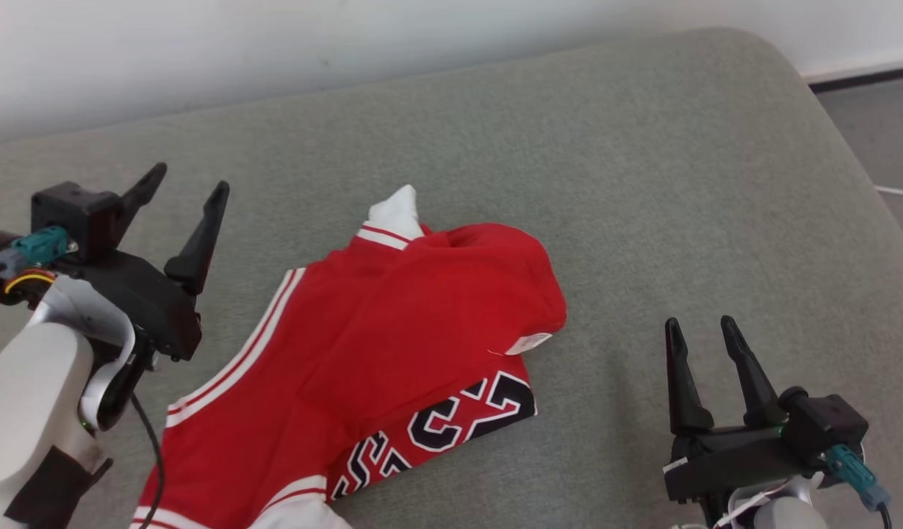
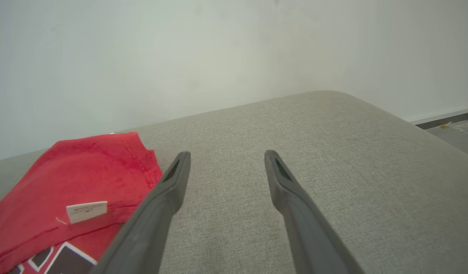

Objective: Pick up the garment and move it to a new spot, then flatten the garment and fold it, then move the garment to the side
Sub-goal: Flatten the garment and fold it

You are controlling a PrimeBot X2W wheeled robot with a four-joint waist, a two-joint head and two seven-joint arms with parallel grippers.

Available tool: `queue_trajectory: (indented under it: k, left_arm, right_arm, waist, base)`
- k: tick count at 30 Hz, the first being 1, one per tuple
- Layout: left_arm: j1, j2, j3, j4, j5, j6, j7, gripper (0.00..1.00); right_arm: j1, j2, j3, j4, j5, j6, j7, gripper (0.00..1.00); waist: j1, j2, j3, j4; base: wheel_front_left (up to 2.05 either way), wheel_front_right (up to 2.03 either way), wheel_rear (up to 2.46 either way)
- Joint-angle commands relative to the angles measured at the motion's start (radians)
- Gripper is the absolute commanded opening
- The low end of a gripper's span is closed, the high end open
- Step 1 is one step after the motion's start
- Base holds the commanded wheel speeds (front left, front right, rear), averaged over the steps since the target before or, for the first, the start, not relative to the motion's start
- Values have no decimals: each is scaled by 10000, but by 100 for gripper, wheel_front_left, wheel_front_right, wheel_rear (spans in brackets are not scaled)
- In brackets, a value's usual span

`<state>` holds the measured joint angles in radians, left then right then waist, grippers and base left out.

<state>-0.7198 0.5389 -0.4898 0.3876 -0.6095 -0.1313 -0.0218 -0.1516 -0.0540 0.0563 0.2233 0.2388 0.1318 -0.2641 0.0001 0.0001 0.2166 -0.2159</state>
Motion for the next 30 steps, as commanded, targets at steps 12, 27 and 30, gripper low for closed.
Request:
queue_trajectory:
  k: [12,27,30]
  left_arm:
    - [-845,1028,-2758,650,-2856,20,1847,100]
    - [-1321,894,-4635,1808,-4307,19,2169,51]
    - [-1707,953,-4908,1760,-4163,19,1538,0]
  right_arm:
    - [-385,42,101,35,361,-23,-2,100]
    - [-569,43,120,88,289,-23,-2,100]
    - [-571,43,57,80,249,-23,-2,100]
  waist:
    - [-1,-1,903,-927]
    - [-1,-1,997,-1092]
    - [-1,-1,1007,-1017]
  base:
    - [0,0,0]
    - [0,0,0]
    - [0,0,0]
